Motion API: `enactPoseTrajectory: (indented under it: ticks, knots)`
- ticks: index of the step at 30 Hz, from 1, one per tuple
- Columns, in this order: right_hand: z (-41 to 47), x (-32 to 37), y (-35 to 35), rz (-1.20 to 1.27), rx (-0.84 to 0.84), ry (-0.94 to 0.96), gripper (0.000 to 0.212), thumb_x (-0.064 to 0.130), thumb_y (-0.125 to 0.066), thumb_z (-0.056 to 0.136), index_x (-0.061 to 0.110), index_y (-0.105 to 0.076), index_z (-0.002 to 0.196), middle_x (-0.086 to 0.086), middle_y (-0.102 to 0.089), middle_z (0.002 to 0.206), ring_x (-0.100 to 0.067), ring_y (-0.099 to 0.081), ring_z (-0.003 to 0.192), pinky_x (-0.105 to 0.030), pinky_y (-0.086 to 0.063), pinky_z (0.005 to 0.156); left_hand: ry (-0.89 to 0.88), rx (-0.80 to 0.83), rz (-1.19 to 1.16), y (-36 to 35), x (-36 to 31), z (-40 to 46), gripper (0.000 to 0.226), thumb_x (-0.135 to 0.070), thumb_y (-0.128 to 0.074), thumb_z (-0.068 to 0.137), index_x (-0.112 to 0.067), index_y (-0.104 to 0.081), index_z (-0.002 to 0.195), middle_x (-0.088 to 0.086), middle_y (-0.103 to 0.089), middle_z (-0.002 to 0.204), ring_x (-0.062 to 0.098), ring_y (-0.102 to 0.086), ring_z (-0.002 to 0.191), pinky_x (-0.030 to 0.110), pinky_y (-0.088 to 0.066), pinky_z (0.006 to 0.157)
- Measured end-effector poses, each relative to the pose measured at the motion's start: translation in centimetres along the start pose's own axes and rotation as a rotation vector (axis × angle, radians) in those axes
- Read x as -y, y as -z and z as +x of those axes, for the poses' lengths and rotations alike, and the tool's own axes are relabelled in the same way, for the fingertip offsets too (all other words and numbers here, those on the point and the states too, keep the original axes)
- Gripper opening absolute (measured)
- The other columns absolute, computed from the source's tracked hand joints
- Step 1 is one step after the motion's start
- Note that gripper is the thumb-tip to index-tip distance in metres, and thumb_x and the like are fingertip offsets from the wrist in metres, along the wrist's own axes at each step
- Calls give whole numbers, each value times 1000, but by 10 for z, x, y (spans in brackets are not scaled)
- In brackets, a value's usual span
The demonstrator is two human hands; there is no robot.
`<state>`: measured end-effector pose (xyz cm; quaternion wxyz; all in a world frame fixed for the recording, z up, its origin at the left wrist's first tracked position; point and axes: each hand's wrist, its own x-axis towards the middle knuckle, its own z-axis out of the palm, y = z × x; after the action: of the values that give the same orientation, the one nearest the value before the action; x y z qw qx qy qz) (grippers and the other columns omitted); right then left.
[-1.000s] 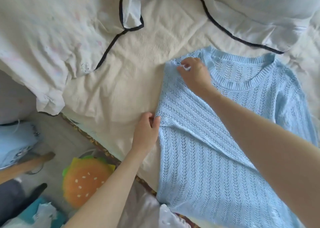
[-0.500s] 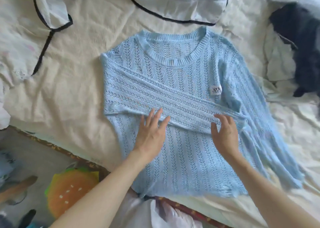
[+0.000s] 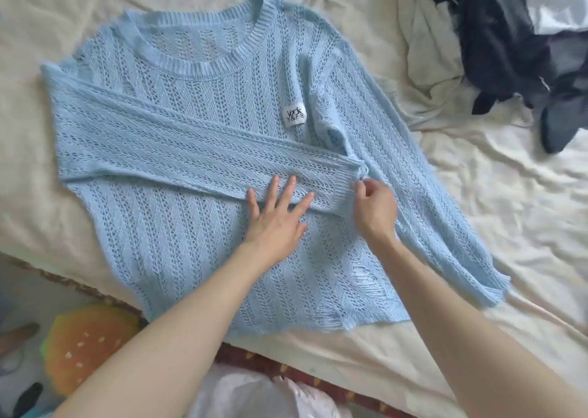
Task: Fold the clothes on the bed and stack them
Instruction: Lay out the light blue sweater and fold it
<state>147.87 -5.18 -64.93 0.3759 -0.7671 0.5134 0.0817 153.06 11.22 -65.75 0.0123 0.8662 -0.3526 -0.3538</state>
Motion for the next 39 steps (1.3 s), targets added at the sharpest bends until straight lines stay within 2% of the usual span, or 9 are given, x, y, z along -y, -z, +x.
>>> enactPoseTrajectory:
  ticks: [4,7,10,13,17,20,30,35,39]
  knots:
    - [17,-16,22,-154,28,204,32,19,-45,97,20,-58,126,-12,-51,114,-27,-51,104,-33,-39,81,59,-75,-14,4,-11,3,52,-37,-32,100,-33,-15,149,4,5,159,30,10,146,62,12,107]
    - [32,-26,33,-277,54,311,34,29,-49,96,21,-57,128,-10,-51,122,-28,-47,114,-37,-37,94,92,-289,-86,17,-21,9,41,-24,-42,98,-18,-42,139,11,-31,149,27,-23,140,59,-8,115]
    - [51,-26,42,-264,-110,293,35,34,-50,95,17,-57,125,-11,-51,125,-31,-43,118,-41,-33,94,79,-366,-169,31,-26,29,48,-25,-40,98,-13,-33,145,11,-25,154,25,-21,142,50,-15,117]
    - [78,-25,57,-325,-132,173,49,40,-56,90,13,-48,129,-13,-45,133,-32,-39,124,-45,-31,97,102,-376,-348,45,-34,54,63,-29,-37,99,-14,-7,152,4,-4,160,18,-4,146,33,-1,118]
    - [114,-23,79,-206,82,35,33,34,-62,86,7,-60,105,-10,-61,96,-29,-56,95,-34,-43,71,143,-354,-548,61,-48,83,68,-30,-39,100,-15,2,152,2,2,160,16,1,146,26,2,111]
    - [129,-18,100,-63,102,4,23,24,-58,80,11,-50,63,-2,-48,54,-20,-46,57,-27,-29,47,160,-283,-626,69,-60,95,65,-32,-37,101,-19,1,152,0,-4,160,19,-7,146,28,-7,110]
    - [141,59,173,143,-212,150,22,27,-57,78,12,-51,64,2,-28,53,-15,-28,54,-30,-25,55,142,-121,-1064,117,-88,114,48,-27,-38,103,-12,-29,148,3,-31,153,16,-31,139,34,-25,115]
    - [93,100,172,173,-8,361,26,18,-58,83,-8,-61,80,-9,-45,65,-13,-38,62,-26,-29,56,232,-135,-1521,154,-74,95,43,-38,-35,102,-9,-49,129,9,-59,127,18,-59,107,37,-48,95]
    - [22,121,133,13,240,603,20,10,-56,87,1,-54,71,-11,-43,60,-18,-37,65,-29,-27,55,195,14,-1635,183,-42,76,43,-52,-53,85,-12,-59,101,5,-70,78,15,-68,68,30,-59,62]
